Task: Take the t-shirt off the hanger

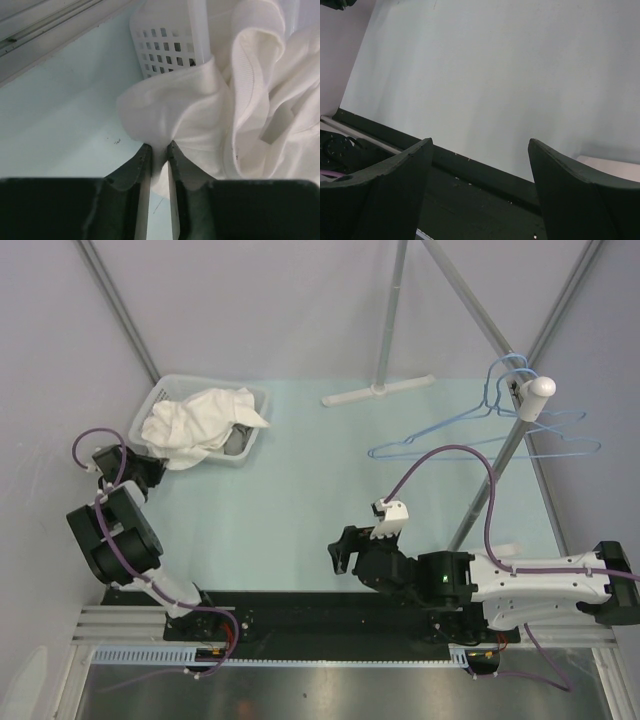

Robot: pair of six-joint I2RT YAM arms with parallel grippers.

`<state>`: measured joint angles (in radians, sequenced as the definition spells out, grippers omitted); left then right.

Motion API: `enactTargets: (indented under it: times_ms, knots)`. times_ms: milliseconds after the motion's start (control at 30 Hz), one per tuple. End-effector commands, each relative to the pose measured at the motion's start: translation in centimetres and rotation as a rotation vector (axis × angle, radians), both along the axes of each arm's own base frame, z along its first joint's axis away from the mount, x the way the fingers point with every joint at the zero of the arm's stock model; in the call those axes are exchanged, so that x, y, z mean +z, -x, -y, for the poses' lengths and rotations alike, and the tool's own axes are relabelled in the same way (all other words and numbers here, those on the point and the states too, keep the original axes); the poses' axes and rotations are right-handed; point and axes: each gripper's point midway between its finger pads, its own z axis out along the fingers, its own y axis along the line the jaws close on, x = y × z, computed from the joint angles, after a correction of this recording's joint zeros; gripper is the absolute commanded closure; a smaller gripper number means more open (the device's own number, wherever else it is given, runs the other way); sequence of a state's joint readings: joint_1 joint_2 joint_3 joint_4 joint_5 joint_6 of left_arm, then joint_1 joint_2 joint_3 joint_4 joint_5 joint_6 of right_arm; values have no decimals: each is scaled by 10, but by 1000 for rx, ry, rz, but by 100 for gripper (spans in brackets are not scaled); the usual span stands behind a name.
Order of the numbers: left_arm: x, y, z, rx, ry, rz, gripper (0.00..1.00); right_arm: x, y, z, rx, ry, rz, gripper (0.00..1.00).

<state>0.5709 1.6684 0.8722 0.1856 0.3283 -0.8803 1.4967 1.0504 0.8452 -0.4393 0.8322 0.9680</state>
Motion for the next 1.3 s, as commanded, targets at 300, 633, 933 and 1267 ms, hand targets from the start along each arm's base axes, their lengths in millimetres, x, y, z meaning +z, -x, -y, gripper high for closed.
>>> enactTargets:
  times_ms: [300,633,933,1267]
  knots:
    - [88,-3,-5,22,-77,165,100,14,-1,-5,-14,-46,-2,18]
    - [181,-74,55,-214,-37,454,100,14,-5,-3,-19,-44,6,18]
    - [78,-128,72,-254,78,217,100,15,-7,3,-37,-50,-4,18]
    - [62,-108,56,-219,6,-9,91,16,-7,3,-37,-66,-2,18]
